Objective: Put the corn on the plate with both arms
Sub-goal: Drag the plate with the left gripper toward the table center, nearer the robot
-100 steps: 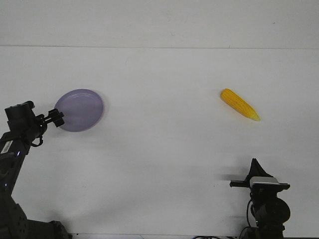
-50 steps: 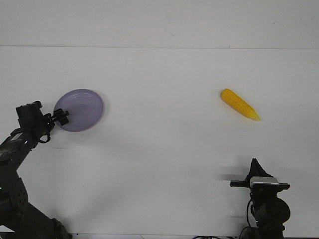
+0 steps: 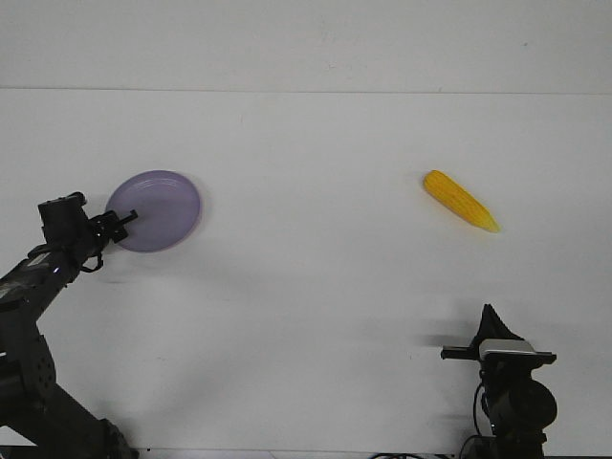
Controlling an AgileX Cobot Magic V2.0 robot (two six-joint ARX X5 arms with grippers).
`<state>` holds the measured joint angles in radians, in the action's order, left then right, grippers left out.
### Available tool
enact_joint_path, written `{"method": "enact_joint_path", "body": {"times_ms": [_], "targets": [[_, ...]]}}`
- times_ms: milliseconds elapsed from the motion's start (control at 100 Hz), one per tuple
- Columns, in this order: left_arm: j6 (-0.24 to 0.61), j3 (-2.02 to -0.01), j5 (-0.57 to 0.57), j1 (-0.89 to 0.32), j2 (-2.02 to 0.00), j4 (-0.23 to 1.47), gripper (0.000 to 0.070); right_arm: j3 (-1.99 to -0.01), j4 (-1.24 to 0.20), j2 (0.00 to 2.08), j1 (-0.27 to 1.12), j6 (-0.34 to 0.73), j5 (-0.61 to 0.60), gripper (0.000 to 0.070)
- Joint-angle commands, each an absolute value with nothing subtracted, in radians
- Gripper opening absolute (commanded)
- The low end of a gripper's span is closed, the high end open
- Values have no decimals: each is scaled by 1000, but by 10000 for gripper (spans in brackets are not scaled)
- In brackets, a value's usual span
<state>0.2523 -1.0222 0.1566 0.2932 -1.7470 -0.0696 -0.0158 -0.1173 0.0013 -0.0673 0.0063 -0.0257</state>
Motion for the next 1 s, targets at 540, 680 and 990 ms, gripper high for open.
{"method": "enact_joint_path", "body": {"times_ms": [540,680,990], "targets": [[300,-1039,423,301,-1401,84,7,-12,-105,1,-70,2,-27,13],[294,-1037,449,260,-1234,221,7,-12,-105,1,-70,2,-27,13],[313,-848,440,-56,-1031,333,7,-12,-105,1,-70,2,-27,13]]}}
